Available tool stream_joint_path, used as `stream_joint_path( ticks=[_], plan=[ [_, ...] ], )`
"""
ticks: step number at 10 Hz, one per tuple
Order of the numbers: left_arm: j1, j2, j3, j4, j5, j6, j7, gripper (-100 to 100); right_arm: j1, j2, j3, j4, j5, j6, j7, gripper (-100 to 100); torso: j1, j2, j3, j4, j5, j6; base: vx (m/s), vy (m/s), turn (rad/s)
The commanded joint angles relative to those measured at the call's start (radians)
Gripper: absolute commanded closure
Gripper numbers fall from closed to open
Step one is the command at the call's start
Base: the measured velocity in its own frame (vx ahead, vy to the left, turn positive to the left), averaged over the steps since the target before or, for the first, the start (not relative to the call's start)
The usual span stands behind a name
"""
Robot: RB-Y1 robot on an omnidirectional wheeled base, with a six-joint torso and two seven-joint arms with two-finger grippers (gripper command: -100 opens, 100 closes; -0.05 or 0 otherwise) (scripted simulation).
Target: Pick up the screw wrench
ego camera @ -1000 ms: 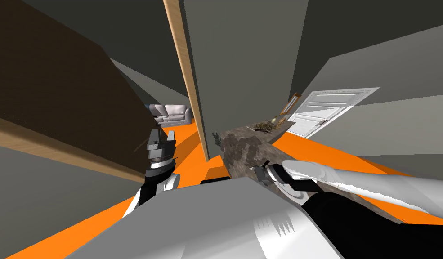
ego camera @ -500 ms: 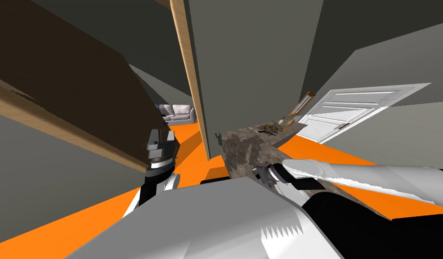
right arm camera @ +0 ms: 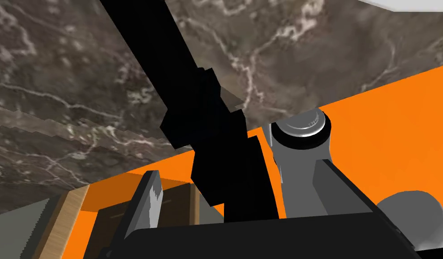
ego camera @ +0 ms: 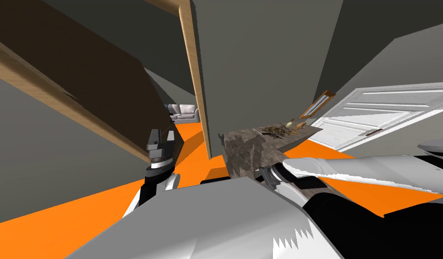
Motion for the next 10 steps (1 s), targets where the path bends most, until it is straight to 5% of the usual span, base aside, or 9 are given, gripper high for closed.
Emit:
stream_joint_path(
  ticks=[1,7,8,9,10],
  plan=[
    [0.0,0.0,0.0,0.0,0.0,0.0,0.0,0,0.02,-0.036,-0.003,0.01,0.039,0.01,-0.01,-100,0.0,0.0,0.0,0.0,0.0,0.0,-0.018,-0.065,0.181],
    [0.0,0.0,0.0,0.0,0.0,0.0,0.0,0,0.064,-0.164,0.014,0.032,0.114,0.055,-0.009,-100,-0.001,0.0,0.0,0.0,0.0,0.0,-0.032,-0.08,0.157],
    [0.0,0.0,0.0,0.0,0.0,0.0,0.0,0,0.047,-0.151,0.025,0.028,0.105,0.05,-0.007,-100,-0.001,0.0,0.0,0.0,0.0,0.0,-0.014,-0.042,0.032],
    [0.0,0.0,0.0,0.0,0.0,0.0,0.0,0,0.047,-0.153,0.025,0.029,0.106,0.051,-0.006,0,0.001,-0.001,0.0,0.0,0.0,0.0,-0.002,-0.008,-0.005],
    [0.0,0.0,0.0,0.0,0.0,0.0,0.0,0,0.074,-0.114,0.036,0.043,0.12,0.068,0.013,-100,0.003,-0.001,-0.001,0.0,0.001,0.0,0.01,0.022,0.163]
  ],
)
